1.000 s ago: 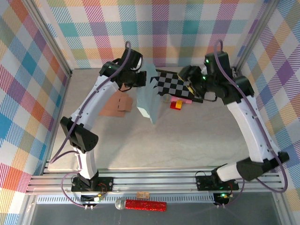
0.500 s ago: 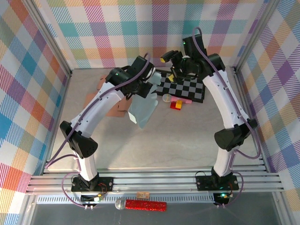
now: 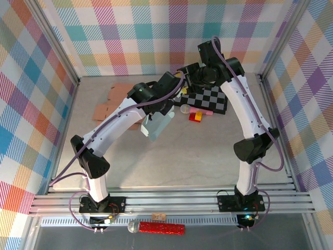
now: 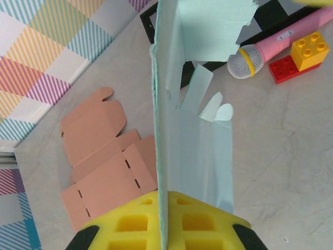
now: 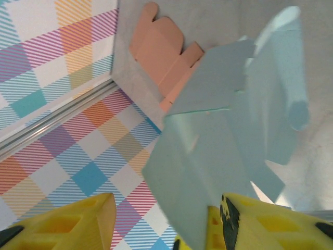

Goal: Fold the paper box

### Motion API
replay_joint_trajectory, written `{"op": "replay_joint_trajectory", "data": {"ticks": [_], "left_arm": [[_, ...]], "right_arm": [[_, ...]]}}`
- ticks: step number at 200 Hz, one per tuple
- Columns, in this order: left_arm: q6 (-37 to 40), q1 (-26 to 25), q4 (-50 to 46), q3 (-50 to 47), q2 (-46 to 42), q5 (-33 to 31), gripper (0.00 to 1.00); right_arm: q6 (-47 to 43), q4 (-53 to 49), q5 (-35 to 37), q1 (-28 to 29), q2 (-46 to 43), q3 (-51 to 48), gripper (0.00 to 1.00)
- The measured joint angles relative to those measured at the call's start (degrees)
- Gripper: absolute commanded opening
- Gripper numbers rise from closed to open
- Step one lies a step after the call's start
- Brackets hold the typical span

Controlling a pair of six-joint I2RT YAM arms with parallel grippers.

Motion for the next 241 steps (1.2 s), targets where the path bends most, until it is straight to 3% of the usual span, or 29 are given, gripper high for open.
{"op": "replay_joint_trajectory", "data": {"ticks": [67, 152, 188, 218, 223, 241], "left_arm": [[2.05, -2.71, 0.94, -0.98, 0.09, -1.97, 0.00], [3.96, -3.74, 1.22, -1.86, 0.37, -5.97, 0.00], [4.85, -4.74, 1.44, -1.99, 0.42, -6.95, 0.00], [5.11, -5.55, 1.66, -2.71, 0.94, -6.99, 0.00], [5.14, -5.55, 1.68, -2.75, 0.98, -7.13, 0.04], [5.05, -5.55, 1.70, -2.86, 0.98, -7.34, 0.34]], "right_arm": [[-0.11, -0.68, -1.90, 0.20, 0.00, -1.79, 0.54], [-1.68, -0.72, -3.13, 0.17, 0.39, -4.68, 0.42], [-2.56, -0.68, -3.17, 0.17, 0.83, -5.88, 0.26], [-2.89, 0.13, -3.61, 0.24, 1.03, -6.60, 0.04], [-2.91, 0.07, -3.61, 0.24, 1.03, -6.75, 0.01], [-2.62, 0.13, -3.65, 0.24, 1.03, -6.86, 0.00]]}}
